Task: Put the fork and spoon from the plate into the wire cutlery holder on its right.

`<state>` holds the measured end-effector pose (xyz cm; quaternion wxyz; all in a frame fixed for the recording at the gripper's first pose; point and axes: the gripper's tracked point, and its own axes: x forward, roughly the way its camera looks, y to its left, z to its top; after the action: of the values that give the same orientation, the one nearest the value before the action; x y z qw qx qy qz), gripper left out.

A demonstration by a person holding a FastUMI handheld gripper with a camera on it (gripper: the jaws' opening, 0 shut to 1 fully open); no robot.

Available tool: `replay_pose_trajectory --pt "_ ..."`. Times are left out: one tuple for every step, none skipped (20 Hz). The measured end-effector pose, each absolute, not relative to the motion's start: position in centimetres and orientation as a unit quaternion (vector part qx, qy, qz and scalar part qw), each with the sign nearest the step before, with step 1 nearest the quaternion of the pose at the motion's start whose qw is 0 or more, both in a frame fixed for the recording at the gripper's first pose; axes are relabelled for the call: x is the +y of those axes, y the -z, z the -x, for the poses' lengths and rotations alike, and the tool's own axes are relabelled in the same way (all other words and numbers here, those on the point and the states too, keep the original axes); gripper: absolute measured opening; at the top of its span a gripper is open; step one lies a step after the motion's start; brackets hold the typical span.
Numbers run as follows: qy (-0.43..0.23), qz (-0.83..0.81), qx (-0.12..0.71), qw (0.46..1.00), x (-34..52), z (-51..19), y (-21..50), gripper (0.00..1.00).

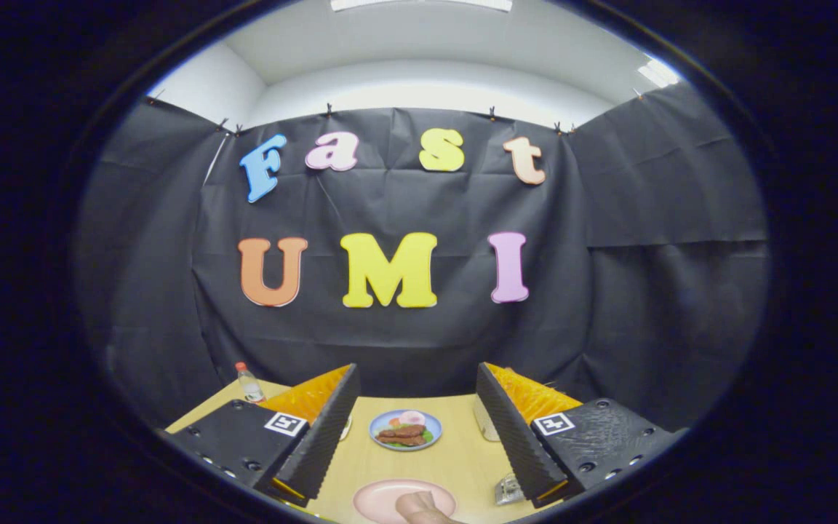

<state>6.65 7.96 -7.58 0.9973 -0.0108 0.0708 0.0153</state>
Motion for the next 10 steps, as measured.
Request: replay_pose_trajectory --pt "-0.015 0.021 0.061 0.998 8.4 -6.4 7.1 0.97" --pt "-0.018 0.030 0.056 0.998 8.9 -6.1 6.7 0.97" --pt "-0.019 0.036 0.054 0.998 9.4 -5.6 6.4 0.97" --pt "-0.022 0.035 0.056 0.998 9.7 -5.1 6.3 0.96" --pt "-0.026 0.031 0.057 0.998 10.2 -4.7 6.3 0.95" --pt "-0.025 0.031 0.056 0.998 10.3 -4.3 6.1 0.95" --pt "-0.025 0.034 0.052 0.998 10.3 -4.0 5.8 0.96" --pt "-0.027 0.036 0.049 0.998 10.5 -3.6 5.5 0.95" --pt "-0.032 0.037 0.048 0.998 10.9 -3.1 5.3 0.95" --pt "-0.035 0.038 0.051 0.997 11.1 -2.8 5.3 0.95"
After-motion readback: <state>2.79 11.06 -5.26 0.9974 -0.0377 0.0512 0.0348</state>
